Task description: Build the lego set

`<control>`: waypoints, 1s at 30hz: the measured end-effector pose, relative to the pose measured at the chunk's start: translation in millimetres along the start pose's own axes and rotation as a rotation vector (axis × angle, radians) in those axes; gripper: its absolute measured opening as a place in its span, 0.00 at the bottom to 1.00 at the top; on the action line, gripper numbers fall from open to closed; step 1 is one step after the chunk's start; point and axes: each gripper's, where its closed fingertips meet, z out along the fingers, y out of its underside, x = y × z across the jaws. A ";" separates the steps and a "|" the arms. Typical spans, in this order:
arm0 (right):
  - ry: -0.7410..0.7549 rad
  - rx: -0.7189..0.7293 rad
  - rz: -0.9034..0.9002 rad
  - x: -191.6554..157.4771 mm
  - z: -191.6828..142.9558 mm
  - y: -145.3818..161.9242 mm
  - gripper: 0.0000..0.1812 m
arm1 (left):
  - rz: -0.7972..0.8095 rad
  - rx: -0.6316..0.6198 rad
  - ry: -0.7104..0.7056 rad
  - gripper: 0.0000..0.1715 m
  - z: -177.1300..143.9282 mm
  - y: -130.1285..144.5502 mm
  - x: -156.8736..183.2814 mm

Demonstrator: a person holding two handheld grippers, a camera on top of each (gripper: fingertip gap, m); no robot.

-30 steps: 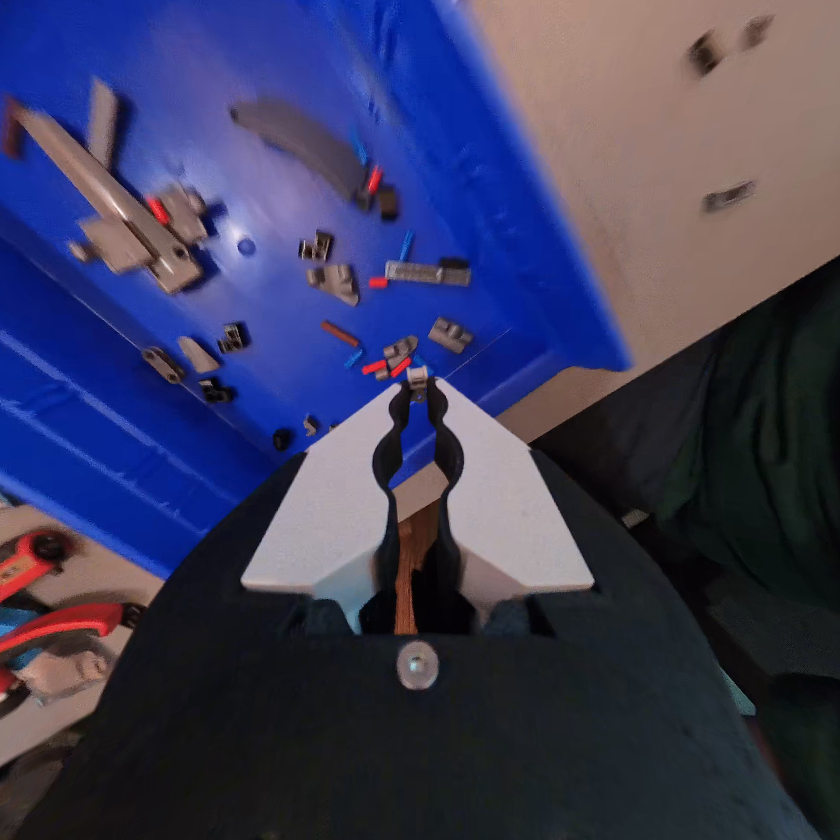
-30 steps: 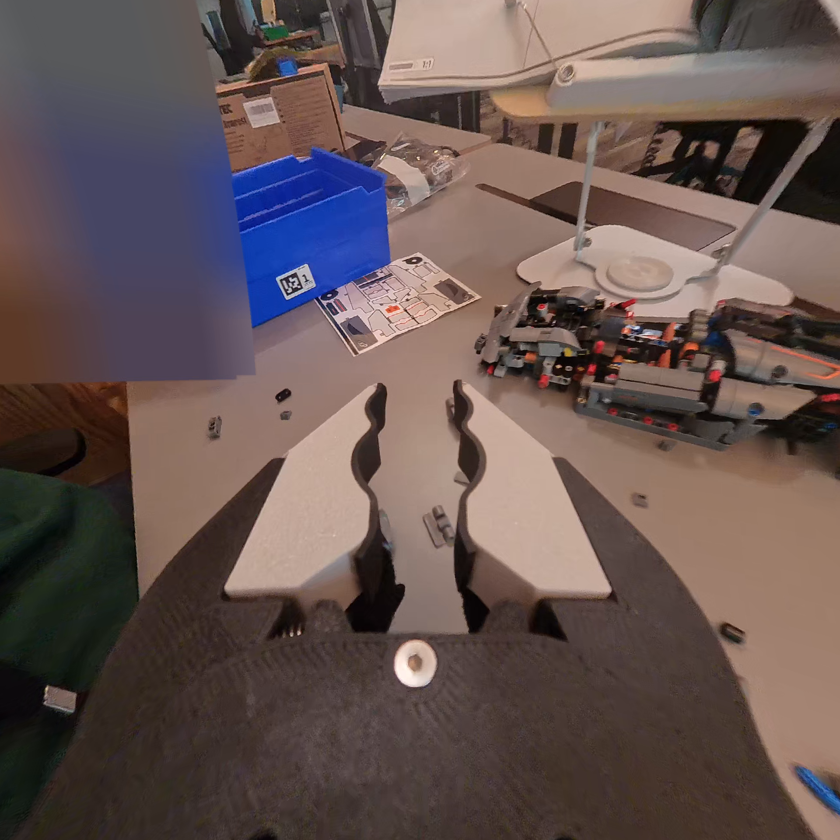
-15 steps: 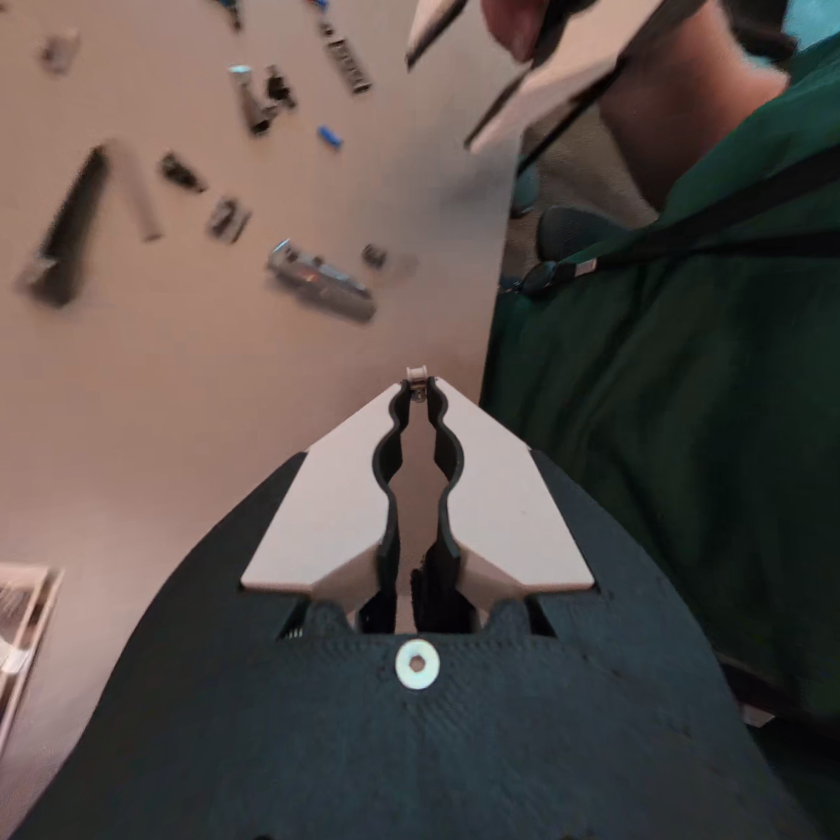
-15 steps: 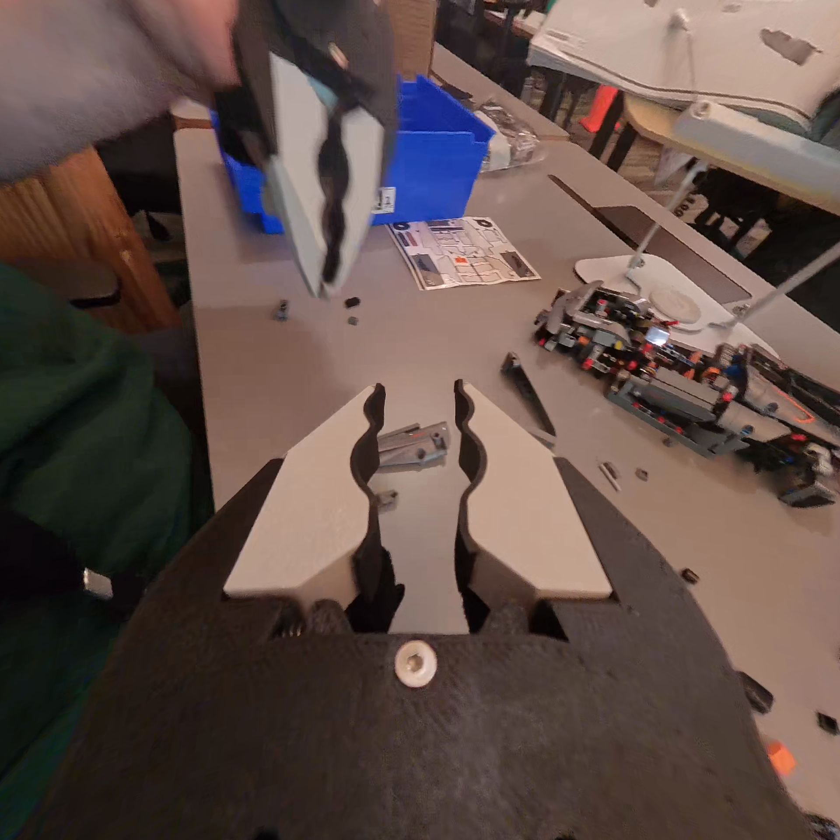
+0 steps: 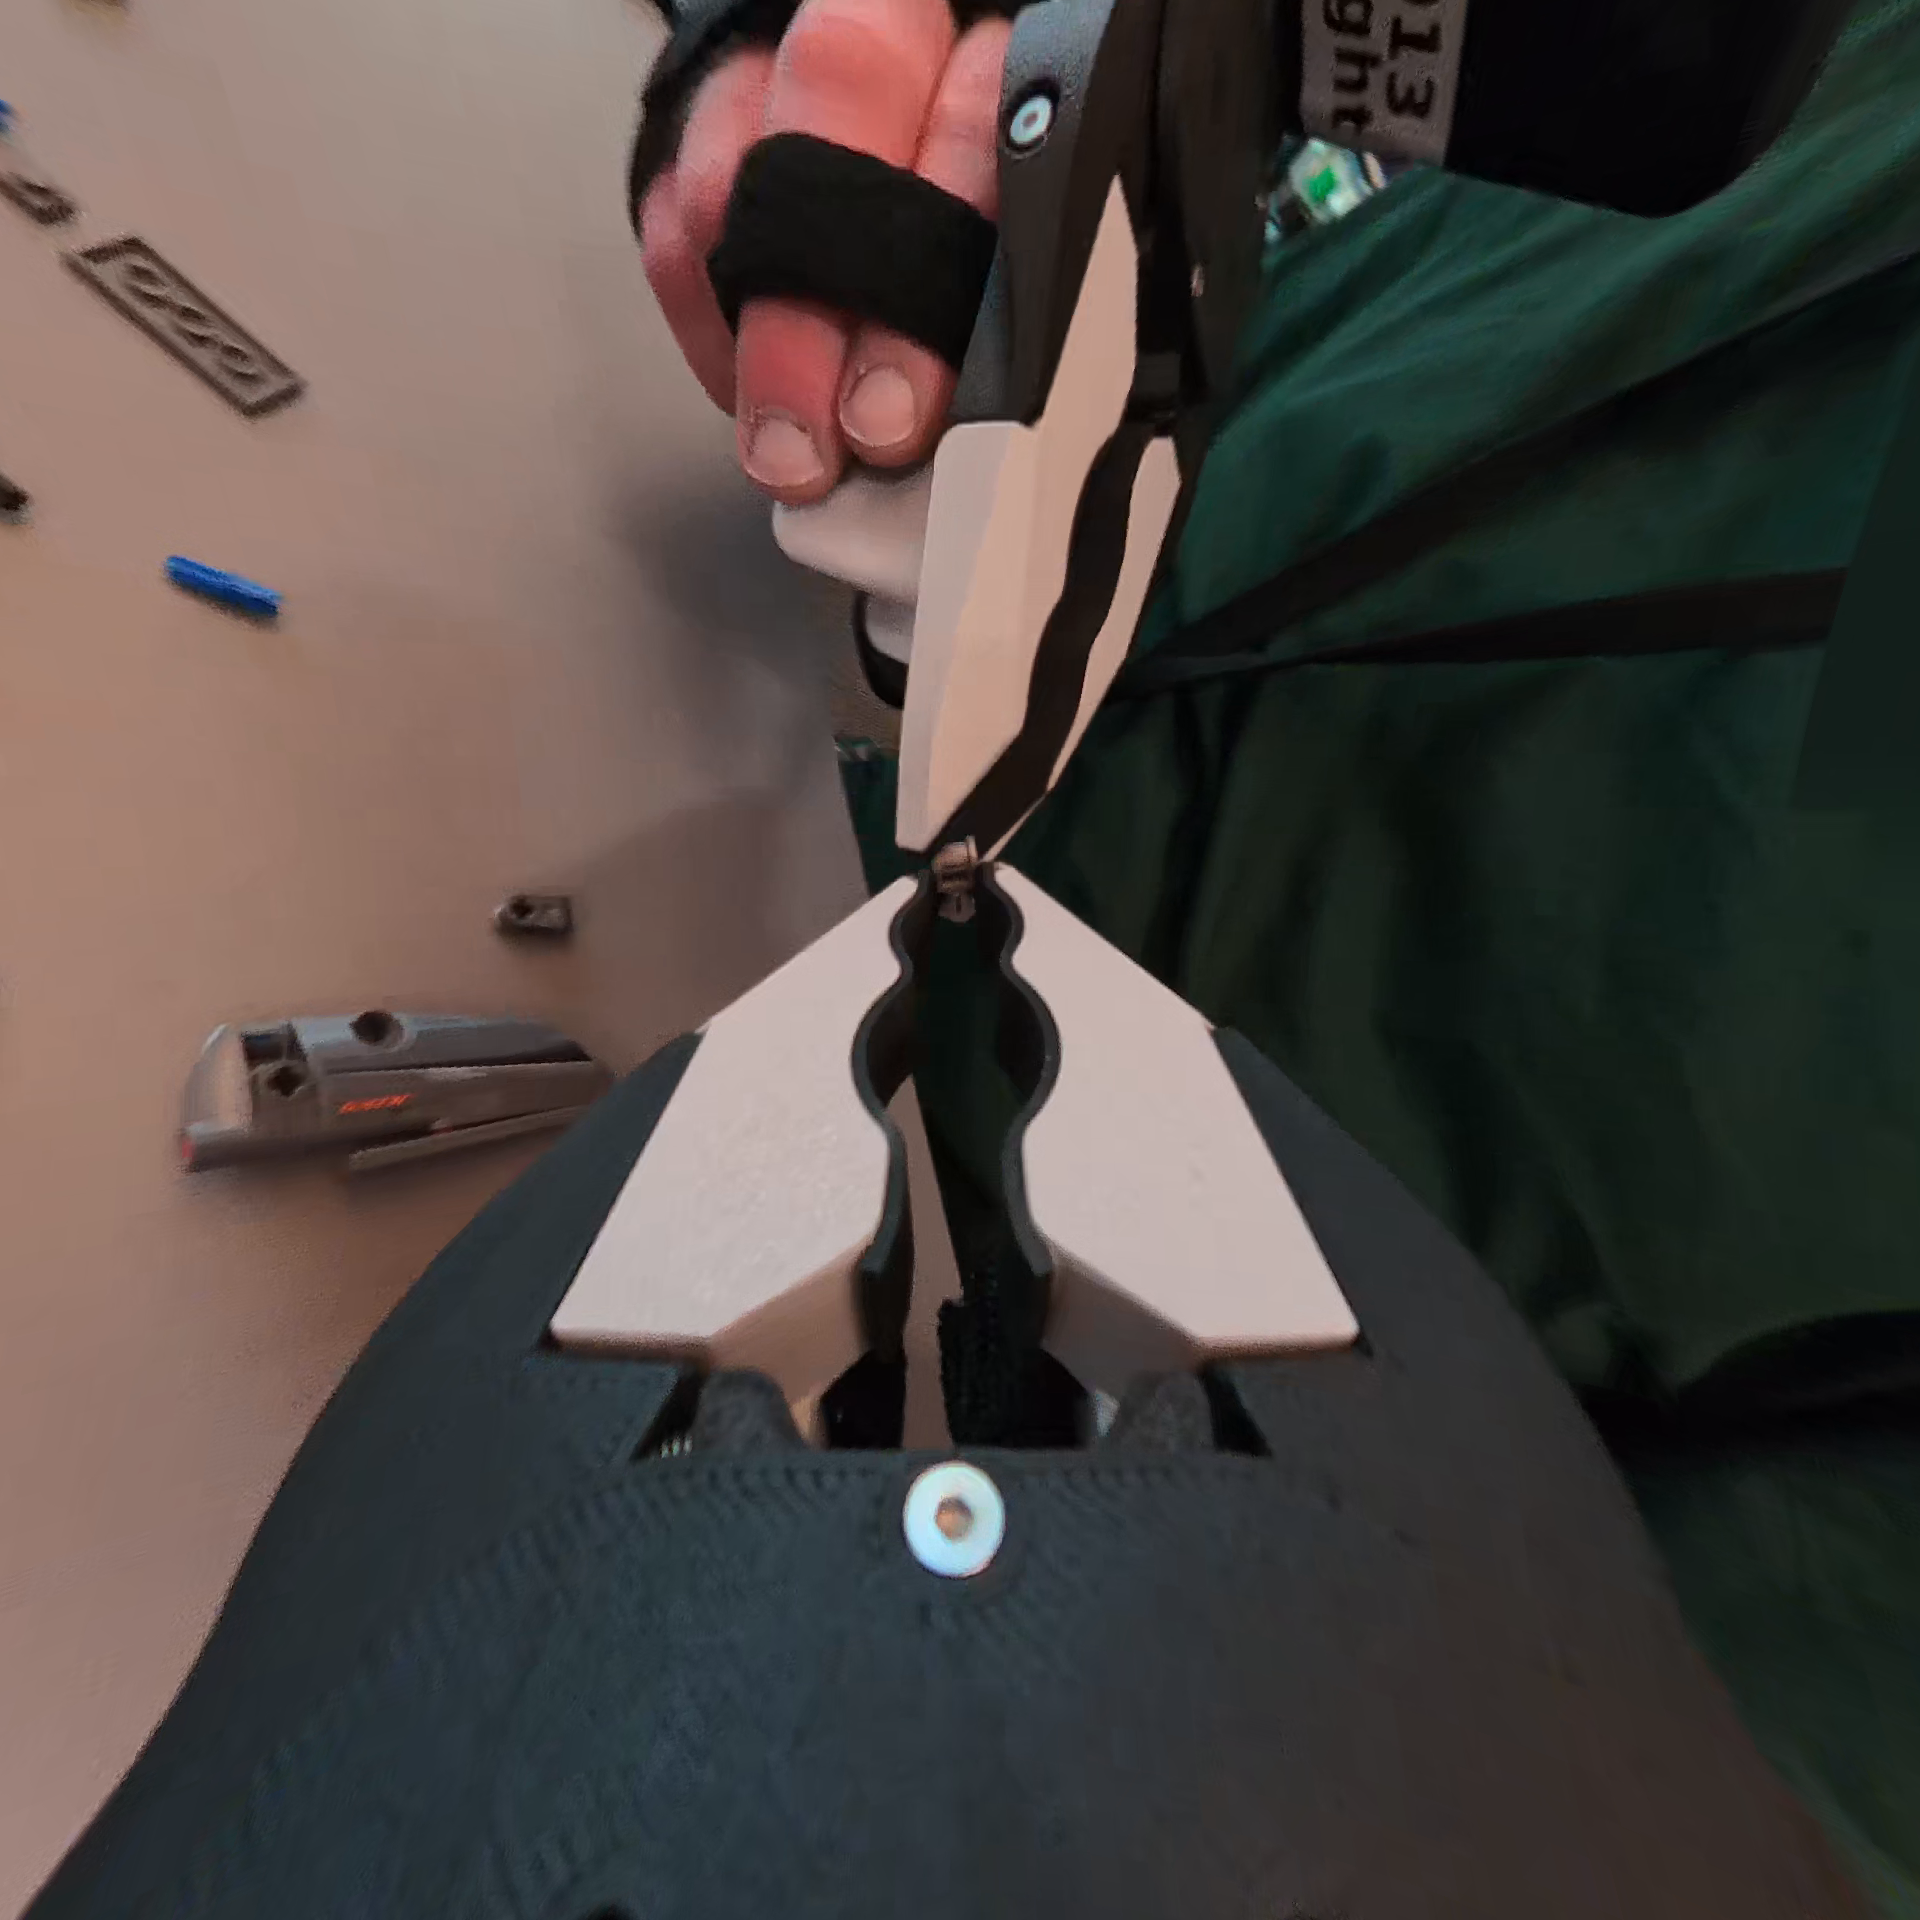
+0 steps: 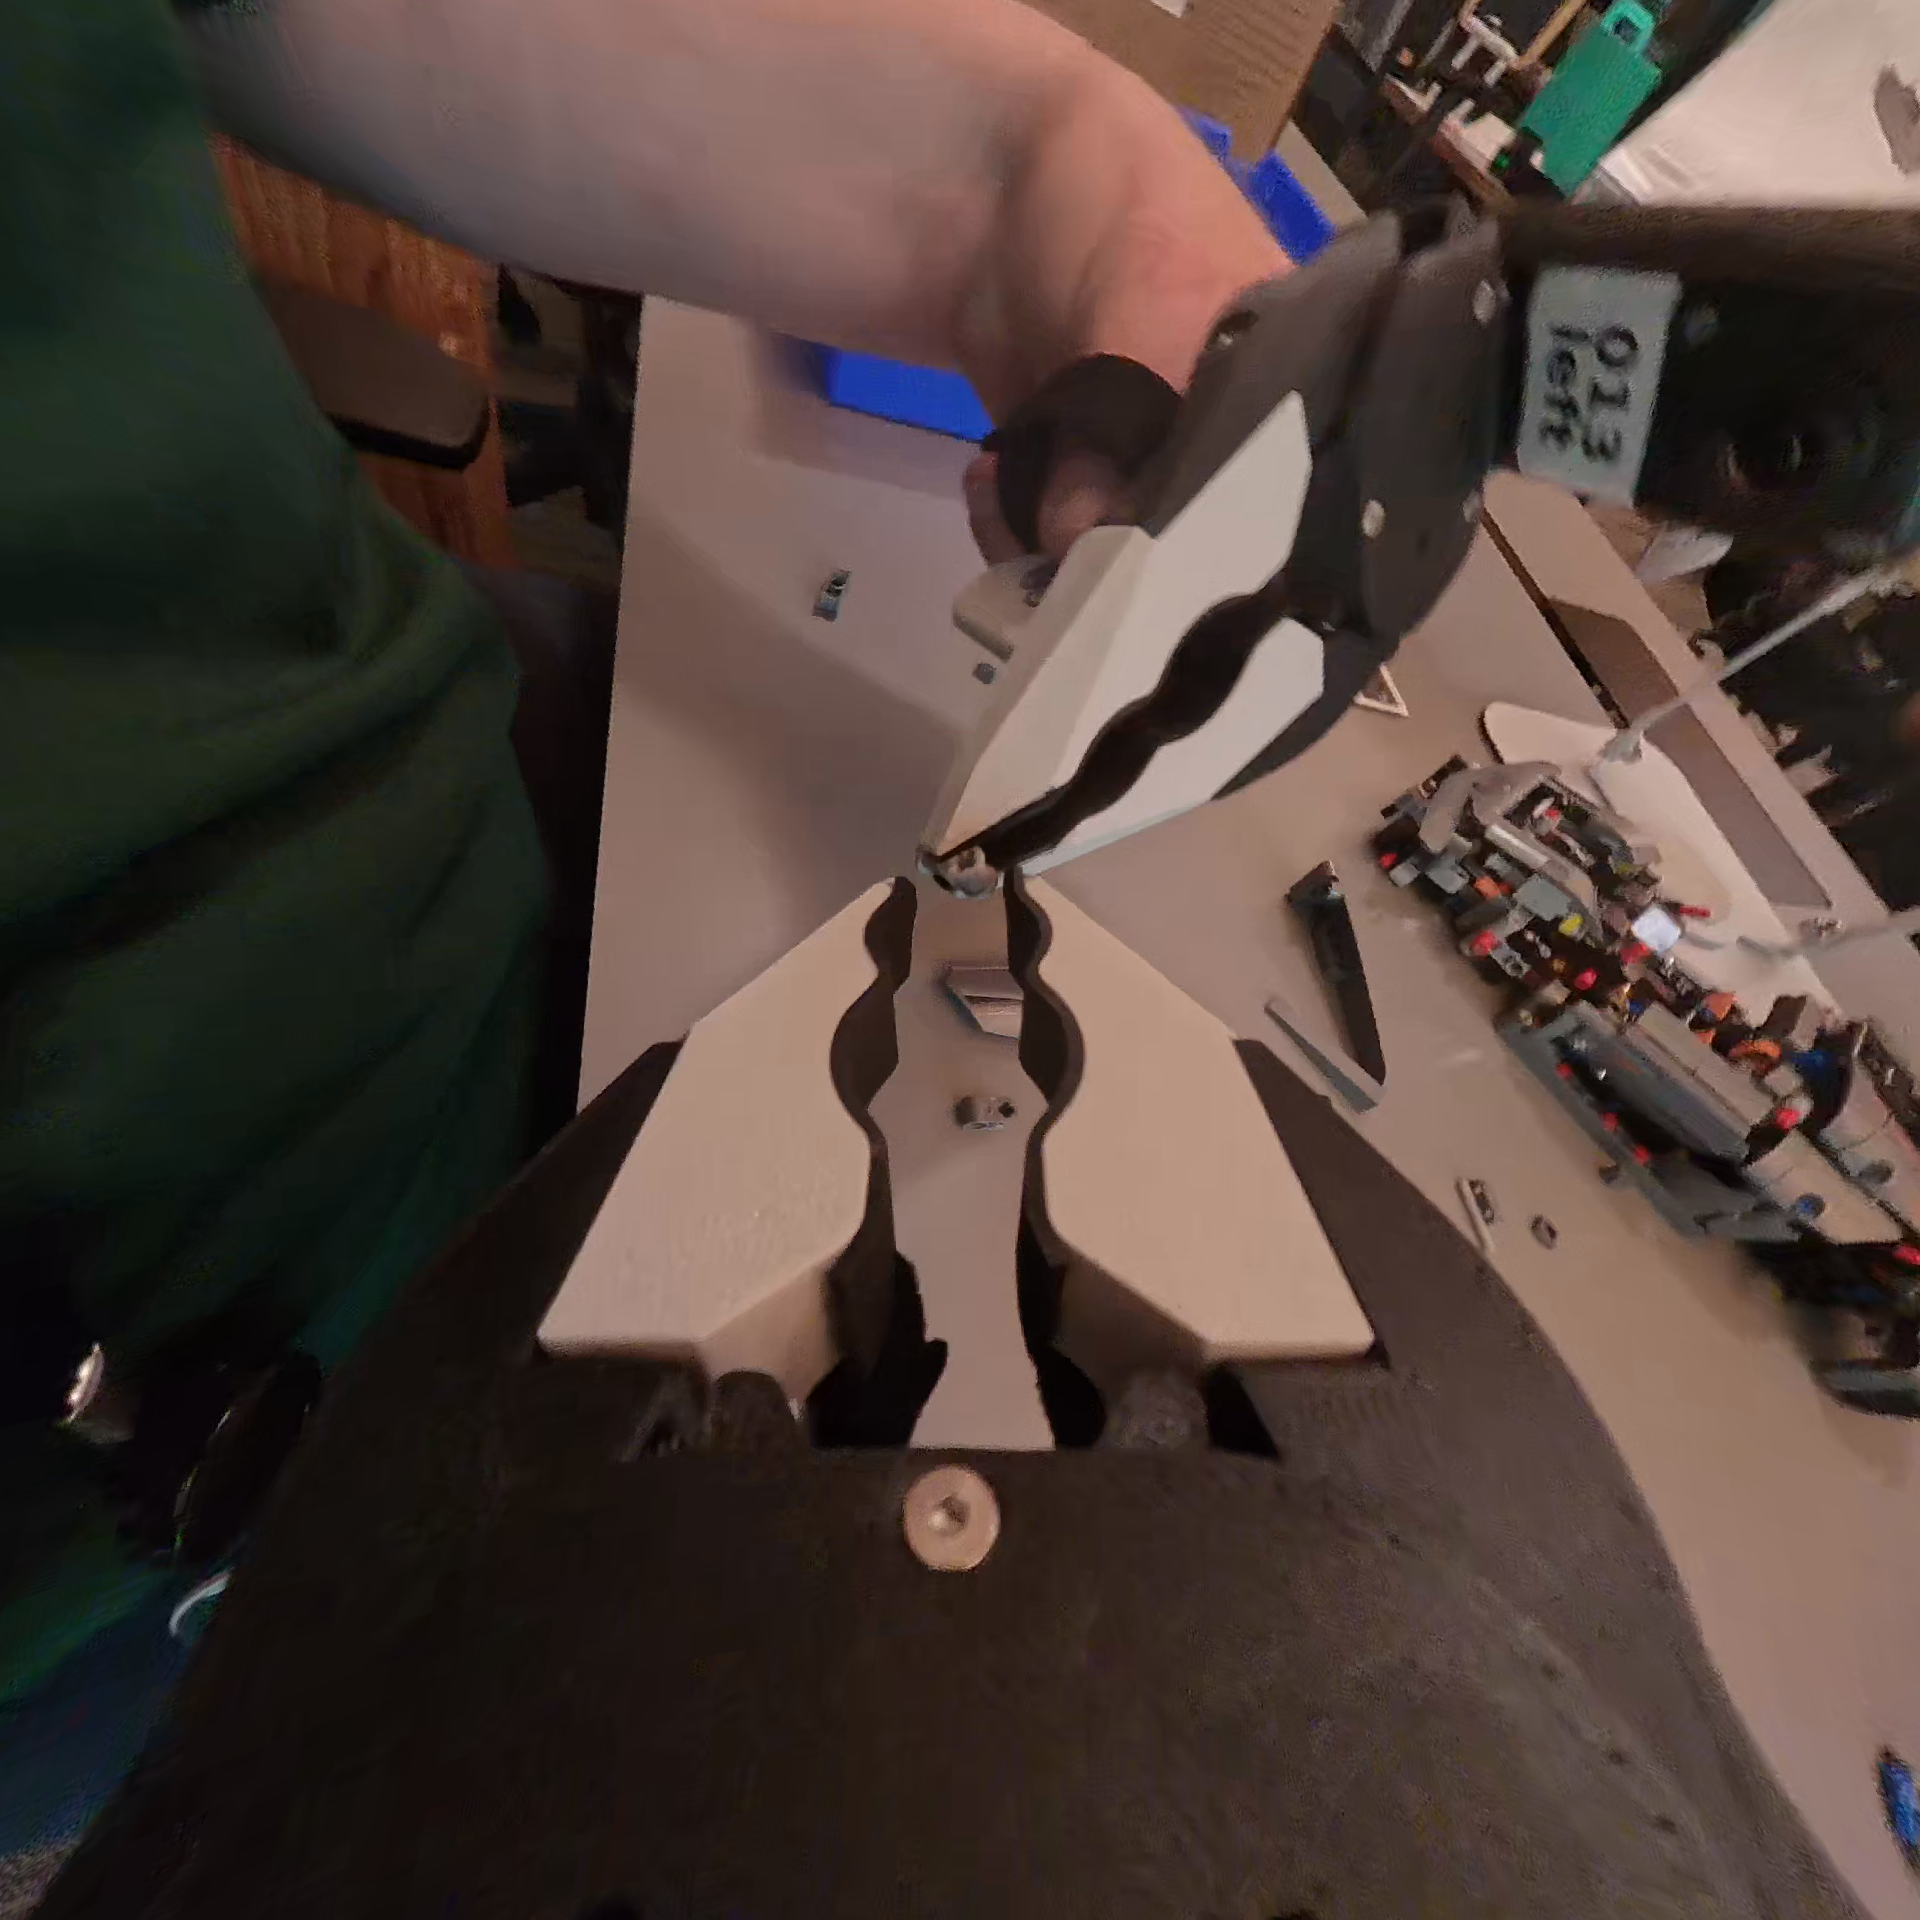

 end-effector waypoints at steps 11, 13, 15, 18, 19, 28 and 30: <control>-0.090 0.041 -0.105 -19.9 0.8 -4.7 0.03 | -0.083 -0.112 0.231 0.03 13.4 12.5 12.4; -0.082 0.041 -0.082 -17.9 1.0 -2.2 0.02 | -0.098 -0.100 0.239 0.03 13.6 11.7 9.9; -0.053 0.061 -0.028 -10.0 0.4 0.1 0.02 | -0.103 -0.061 0.221 0.03 10.1 6.4 5.0; -0.017 0.076 0.034 2.4 -1.4 6.2 0.02 | -0.097 -0.007 0.160 0.06 6.5 -1.8 -2.6; -0.002 0.070 0.052 6.9 -1.4 9.8 0.02 | -0.102 0.012 0.120 0.07 4.5 -3.9 -7.8; 0.105 0.022 0.182 38.5 -8.3 45.1 0.02 | -0.025 0.088 -0.427 0.28 -32.2 1.8 -57.6; 0.116 0.020 0.195 41.2 -9.4 49.9 0.02 | -0.019 0.041 -0.604 0.31 -40.7 10.2 -77.3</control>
